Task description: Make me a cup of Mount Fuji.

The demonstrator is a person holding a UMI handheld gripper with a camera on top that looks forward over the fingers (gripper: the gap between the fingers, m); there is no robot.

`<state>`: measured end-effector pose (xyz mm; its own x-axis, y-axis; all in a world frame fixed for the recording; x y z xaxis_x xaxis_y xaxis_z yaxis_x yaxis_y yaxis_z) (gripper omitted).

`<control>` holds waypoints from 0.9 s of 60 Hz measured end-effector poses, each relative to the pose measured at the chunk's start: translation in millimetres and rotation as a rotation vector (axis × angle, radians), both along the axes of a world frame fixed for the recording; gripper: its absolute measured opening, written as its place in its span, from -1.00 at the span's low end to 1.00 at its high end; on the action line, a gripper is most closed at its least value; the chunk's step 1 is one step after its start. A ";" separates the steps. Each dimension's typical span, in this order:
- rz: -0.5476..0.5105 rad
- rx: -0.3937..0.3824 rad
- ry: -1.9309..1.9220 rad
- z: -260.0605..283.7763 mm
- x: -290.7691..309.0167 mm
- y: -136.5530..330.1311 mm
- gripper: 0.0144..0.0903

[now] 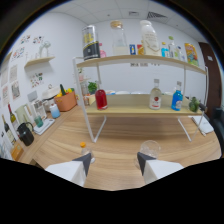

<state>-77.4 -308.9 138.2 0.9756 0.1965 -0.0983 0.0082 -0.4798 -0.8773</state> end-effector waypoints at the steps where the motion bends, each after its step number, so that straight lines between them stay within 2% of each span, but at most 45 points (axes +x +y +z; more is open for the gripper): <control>1: -0.011 0.002 -0.005 -0.9 8.8 0.0 0.89; 11: -0.090 0.027 -0.065 -9.7 87.9 6.3 0.87; 17: -0.128 0.065 -0.070 8.5 122.5 21.2 0.87; 30: -0.168 0.170 -0.049 57.3 173.9 89.1 0.87; 40: -0.154 0.190 -0.042 63.0 192.0 145.0 0.83; 47: -0.139 0.191 -0.046 57.3 197.1 177.3 0.59; 54: -0.130 0.189 -0.067 49.9 200.4 198.2 0.13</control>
<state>123.0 -110.7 188.1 0.9970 0.0776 -0.0063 0.0180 -0.3083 -0.9511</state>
